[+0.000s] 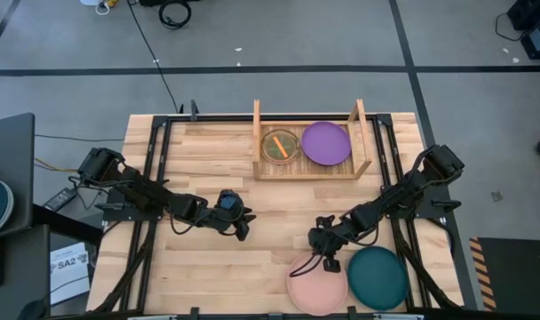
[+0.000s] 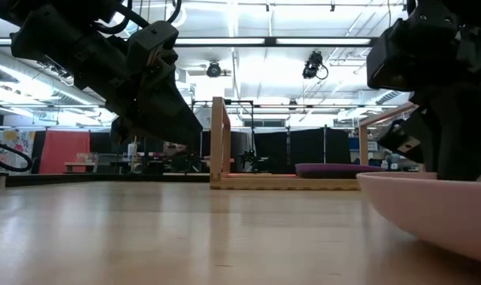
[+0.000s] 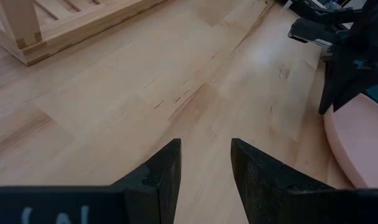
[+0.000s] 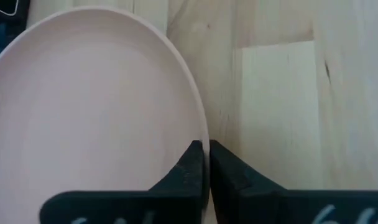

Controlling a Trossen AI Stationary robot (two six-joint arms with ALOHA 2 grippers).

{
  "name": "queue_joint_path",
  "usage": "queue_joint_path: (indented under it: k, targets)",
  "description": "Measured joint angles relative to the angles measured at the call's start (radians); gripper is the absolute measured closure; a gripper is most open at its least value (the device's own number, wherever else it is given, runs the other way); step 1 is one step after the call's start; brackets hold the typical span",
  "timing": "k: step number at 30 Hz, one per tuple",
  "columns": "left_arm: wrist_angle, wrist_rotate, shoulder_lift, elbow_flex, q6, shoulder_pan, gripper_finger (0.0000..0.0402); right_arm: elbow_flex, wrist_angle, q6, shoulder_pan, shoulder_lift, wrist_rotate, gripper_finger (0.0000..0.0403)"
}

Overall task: Place and stack plates onto a shelf
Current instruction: Stack the large light orange plate on top of the large purple plate on the shelf

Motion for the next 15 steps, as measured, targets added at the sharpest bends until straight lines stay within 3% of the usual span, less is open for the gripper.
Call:
queue_joint_path:
  k: [5, 15]
  targets:
    - [0.000, 0.000, 0.000, 0.000, 0.000, 0.000, 0.0255, -0.002, 0.025, -0.010, 0.000, 0.000, 0.038, 0.0373]
    - [0.000, 0.000, 0.000, 0.000, 0.001, 0.000, 0.0255, 0.001, 0.129, -0.009, -0.036, -0.008, 0.057, 0.0385]
